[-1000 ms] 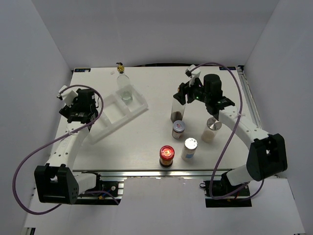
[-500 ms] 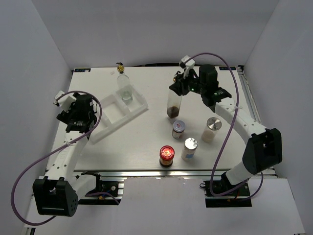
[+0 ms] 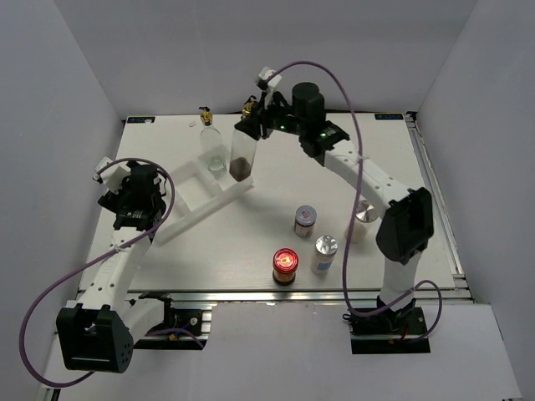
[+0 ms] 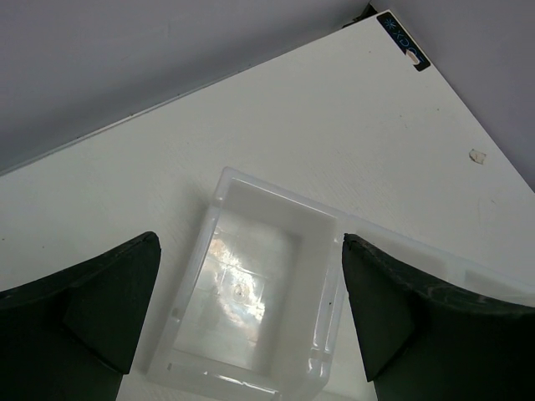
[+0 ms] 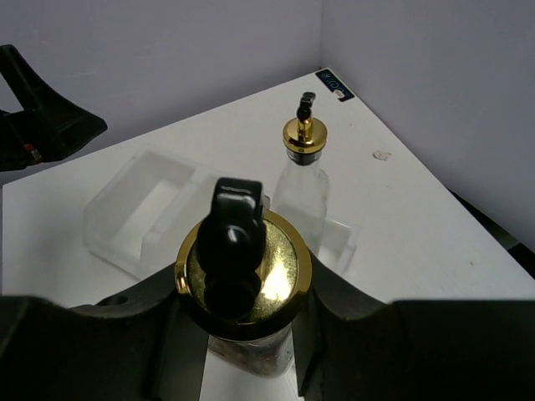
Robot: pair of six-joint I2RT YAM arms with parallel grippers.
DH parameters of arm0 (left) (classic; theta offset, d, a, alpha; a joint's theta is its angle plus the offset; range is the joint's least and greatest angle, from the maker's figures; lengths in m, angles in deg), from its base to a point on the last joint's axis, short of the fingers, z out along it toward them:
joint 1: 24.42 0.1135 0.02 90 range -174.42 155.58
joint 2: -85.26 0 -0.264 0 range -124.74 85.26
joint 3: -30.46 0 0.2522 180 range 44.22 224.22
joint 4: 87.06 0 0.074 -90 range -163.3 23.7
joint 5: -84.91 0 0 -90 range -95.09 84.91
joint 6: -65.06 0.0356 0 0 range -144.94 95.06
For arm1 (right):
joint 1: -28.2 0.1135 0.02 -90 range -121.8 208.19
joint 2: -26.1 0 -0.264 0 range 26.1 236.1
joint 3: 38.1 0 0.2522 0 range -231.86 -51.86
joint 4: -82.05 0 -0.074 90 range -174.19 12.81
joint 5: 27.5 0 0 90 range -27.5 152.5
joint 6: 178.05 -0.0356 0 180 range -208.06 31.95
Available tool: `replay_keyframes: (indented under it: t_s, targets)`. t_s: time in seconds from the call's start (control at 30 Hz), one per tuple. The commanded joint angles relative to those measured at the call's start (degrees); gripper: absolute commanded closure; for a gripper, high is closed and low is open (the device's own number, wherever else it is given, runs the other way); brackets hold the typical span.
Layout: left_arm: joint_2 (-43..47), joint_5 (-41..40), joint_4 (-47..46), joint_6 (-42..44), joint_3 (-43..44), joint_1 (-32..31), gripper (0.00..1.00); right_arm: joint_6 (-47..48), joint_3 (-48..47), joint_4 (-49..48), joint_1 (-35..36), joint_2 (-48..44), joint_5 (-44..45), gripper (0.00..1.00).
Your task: Organize the condiment bottles
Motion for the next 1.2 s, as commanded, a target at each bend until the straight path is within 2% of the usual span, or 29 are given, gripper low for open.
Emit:
replay_keyframes:
  t_s: [0.0,0.13,0.33,0.53,0.83,0.9,0.93,0.97,1.0,1.17]
  targets:
    - [0.45,2.0,-2.07,1.16,0.0,0.17,0.02,-1.16,-8.58,-5.99,2.59,3.33,2.49,1.0]
    - [0.44,2.88,-1.9,0.9,0.09,0.25,0.02,1.73,-13.95,-5.98,5.58,8.0,7.05,1.0]
    - [1.32,4.55,-2.51,1.43,-0.52,0.17,0.02,3.42,-14.31,-10.2,6.29,12.57,12.95,1.0]
    - [1.15,5.78,-3.22,1.78,-0.87,0.17,0.02,4.73,-14.05,-14.32,6.29,16.17,14.36,1.0]
    - [0.44,9.64,-2.17,1.95,-0.08,0.25,0.02,3.77,-11.69,-14.78,6.29,18.03,14.54,1.0]
    - [0.36,10.0,-1.03,1.43,0.09,0.17,0.02,3.25,-10.36,-14.25,6.29,17.24,14.36,0.64]
    - [0.36,10.26,-0.67,1.34,0.18,0.17,0.02,2.81,-8.79,-14.16,6.29,16.19,14.8,0.51]
    - [0.44,10.52,-0.32,0.99,0.27,0.25,0.02,2.71,-8.08,-13.81,6.29,15.65,14.98,0.25]
    - [0.44,11.05,0.38,0.99,0.36,0.25,0.02,2.63,-7.37,-13.55,6.29,14.95,15.24,0.12]
    - [1.94,18.67,0.48,-0.07,-0.52,0.17,0.02,3.06,-6.22,-7.23,6.29,11.0,16.9,0.11]
